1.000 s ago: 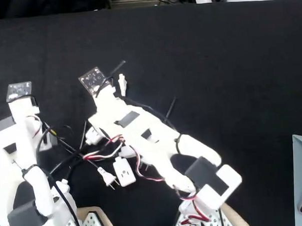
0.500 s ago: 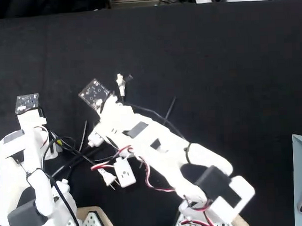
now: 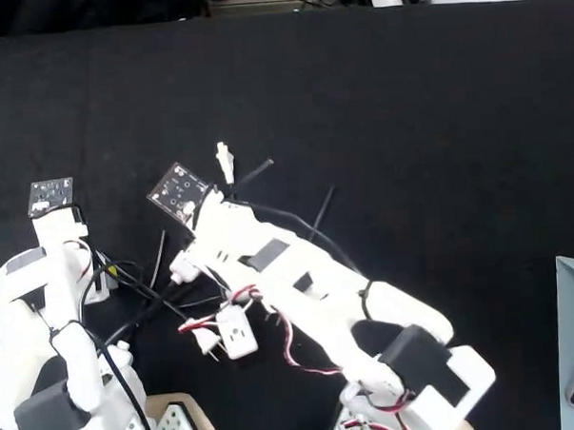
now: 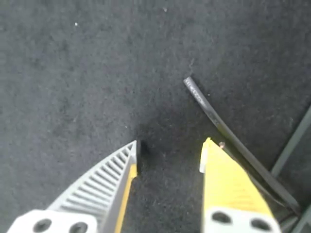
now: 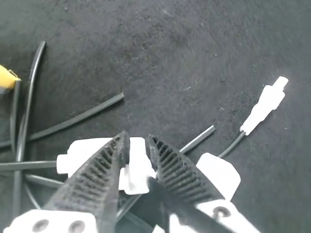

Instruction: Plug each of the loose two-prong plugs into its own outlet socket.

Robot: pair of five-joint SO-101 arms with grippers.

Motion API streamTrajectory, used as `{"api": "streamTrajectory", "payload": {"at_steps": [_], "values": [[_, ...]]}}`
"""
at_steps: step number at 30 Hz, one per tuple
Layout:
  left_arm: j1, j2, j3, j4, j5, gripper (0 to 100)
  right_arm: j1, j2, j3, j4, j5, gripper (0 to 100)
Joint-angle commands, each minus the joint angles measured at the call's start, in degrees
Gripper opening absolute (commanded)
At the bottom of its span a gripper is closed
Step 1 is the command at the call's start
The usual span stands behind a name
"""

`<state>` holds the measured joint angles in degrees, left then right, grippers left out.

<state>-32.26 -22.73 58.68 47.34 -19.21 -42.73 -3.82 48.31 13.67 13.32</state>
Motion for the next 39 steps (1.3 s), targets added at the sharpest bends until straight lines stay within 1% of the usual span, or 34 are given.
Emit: {"api": "streamTrajectory", "payload": {"at_steps": [1,3,6,12,18,23,26,30,34,39], "values": [[-0.40,-1.32,-0.22,-0.79,0.70,22,-0.62,2.86,-1.01,0.26,0.35,1.2],[-0.40,-1.32,-0.22,-0.79,0.70,22,-0.62,2.95,-2.07,0.26,0.18,1.2],[-0.40,-1.32,-0.22,-0.79,0.70,22,-0.62,1.63,-3.03,0.26,-2.37,1.2],[-0.31,-1.85,-0.84,-0.79,1.14,22,-0.62,-9.27,-1.19,0.70,-2.99,1.2],[-0.22,-1.93,-6.37,-0.35,8.35,22,-0.70,-19.91,4.00,0.70,-2.99,1.1],[0.04,-1.93,-10.68,-0.35,13.63,22,-2.37,-26.51,7.16,0.79,-3.16,1.1],[2.68,-1.93,-11.12,-0.26,14.68,22,-2.64,-28.79,7.43,0.79,-7.56,1.1],[8.31,-1.93,-10.86,-0.09,14.86,22,-2.46,-31.34,5.67,0.79,-14.42,1.1],[12.00,-2.81,-13.32,4.22,18.29,22,-2.46,-34.42,5.23,0.79,-20.66,1.1],[14.37,-9.76,-14.81,9.14,18.64,22,-2.37,-37.76,5.49,2.46,-24.79,1.1]]}}
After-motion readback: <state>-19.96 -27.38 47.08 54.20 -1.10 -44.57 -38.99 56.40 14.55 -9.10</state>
